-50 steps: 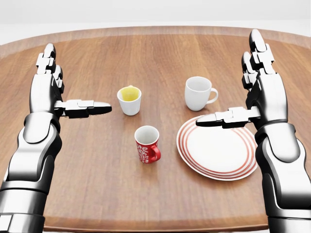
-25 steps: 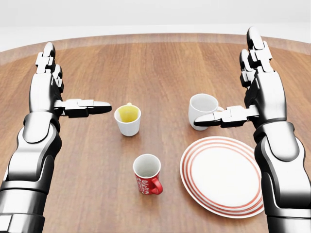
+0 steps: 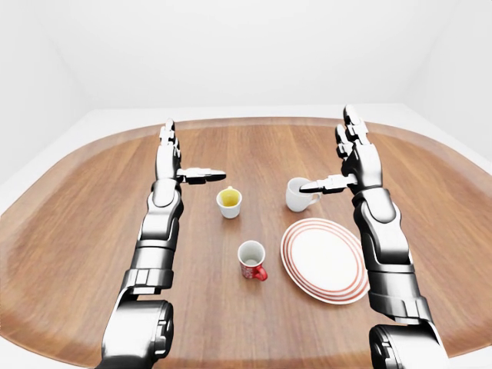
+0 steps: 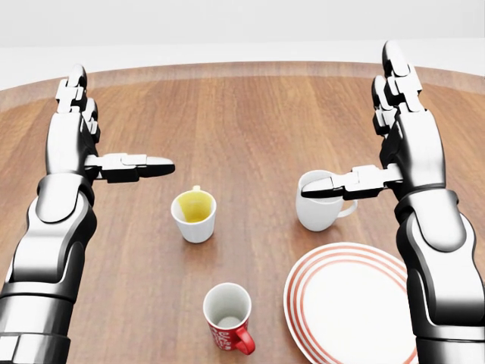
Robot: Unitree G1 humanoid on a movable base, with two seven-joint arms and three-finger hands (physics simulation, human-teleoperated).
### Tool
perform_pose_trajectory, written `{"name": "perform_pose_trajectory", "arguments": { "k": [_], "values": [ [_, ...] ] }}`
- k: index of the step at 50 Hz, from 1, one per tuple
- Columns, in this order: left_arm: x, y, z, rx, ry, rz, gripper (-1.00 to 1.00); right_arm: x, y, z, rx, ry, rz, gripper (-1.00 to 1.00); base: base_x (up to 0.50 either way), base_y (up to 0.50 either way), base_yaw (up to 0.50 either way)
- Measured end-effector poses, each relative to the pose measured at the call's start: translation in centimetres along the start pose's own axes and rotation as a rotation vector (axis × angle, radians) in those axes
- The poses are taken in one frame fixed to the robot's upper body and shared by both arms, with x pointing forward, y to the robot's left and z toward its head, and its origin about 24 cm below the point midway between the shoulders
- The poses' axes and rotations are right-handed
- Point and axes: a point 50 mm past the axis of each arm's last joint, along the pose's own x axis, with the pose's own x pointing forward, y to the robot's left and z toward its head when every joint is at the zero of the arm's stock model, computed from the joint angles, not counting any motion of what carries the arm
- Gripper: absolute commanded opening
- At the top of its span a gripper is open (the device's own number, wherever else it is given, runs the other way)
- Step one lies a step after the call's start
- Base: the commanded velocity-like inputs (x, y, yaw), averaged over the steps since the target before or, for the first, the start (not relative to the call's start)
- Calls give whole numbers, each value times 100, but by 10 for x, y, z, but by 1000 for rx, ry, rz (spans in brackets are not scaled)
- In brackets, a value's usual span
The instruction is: Pick up the red mug and put it on the plate
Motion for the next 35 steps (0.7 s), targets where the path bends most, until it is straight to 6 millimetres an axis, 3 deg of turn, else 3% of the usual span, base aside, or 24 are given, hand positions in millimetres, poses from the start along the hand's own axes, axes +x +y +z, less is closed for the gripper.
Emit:
{"name": "perform_pose_trajectory", "arguments": {
  "k": [19,35],
  "values": [
    [-2,1,5,-5,-25,-2,100,1,2,0,-10,1,11,100,32,0,0],
    [-2,3,3,-7,-18,0,100,3,20,-4,-121,32,153,100,0,0,0]
  ]
}}
